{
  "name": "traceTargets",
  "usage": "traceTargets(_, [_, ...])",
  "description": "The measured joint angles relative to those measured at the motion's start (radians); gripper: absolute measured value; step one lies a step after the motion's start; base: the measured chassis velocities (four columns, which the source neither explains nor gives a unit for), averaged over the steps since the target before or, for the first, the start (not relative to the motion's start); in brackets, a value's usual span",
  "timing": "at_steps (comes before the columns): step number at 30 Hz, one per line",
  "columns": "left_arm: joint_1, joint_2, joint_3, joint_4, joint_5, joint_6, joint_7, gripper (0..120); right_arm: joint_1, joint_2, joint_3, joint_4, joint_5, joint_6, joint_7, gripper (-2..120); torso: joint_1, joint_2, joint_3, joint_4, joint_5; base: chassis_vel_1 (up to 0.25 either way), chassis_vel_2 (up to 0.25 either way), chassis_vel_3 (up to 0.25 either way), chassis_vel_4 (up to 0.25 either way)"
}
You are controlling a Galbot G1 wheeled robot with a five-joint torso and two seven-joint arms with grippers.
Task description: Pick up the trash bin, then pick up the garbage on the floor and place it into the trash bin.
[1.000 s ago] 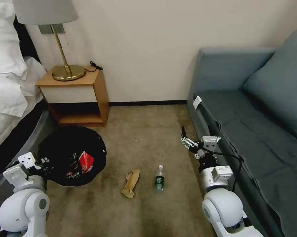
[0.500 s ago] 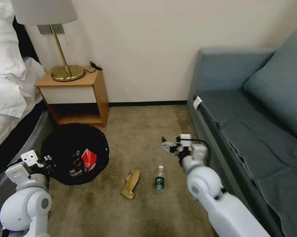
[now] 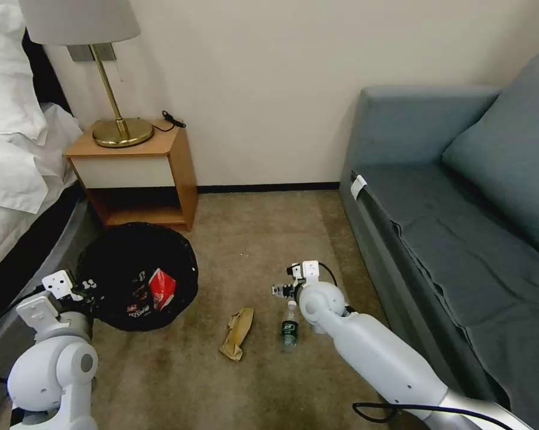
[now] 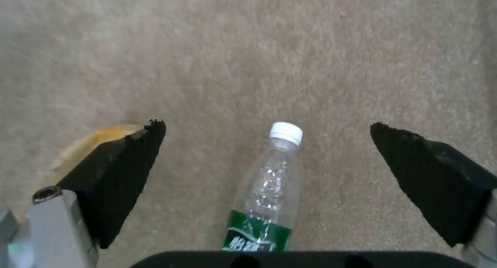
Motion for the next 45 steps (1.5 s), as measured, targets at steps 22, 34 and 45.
traceTargets(22, [0.021, 0.002, -0.002, -0.002, 0.009, 0.000, -0.002, 3, -0.028, 0.084, -0.017, -0.315, -0.180, 0.086, -0.155, 100, 0.000, 0.000, 0.000, -0.0001, 0.0001, 0.000, 0.000, 0.000, 0.000])
traceTargets(34, [0.028, 0.006, -0.007, -0.006, 0.009, -0.001, -0.003, 3, -0.054, 0.083, -0.024, -0.306, -0.212, 0.096, -0.164, 97, 0.000, 0.000, 0.000, -0.0001, 0.0000, 0.000, 0.000, 0.000, 0.000])
traceTargets(45, [0.021, 0.004, -0.005, -0.006, 0.009, -0.002, -0.003, 3, -0.106, 0.031, -0.041, -0.211, -0.202, 0.069, -0.150, 80, 0.000, 0.000, 0.000, -0.0002, 0.0001, 0.000, 0.000, 0.000, 0.000])
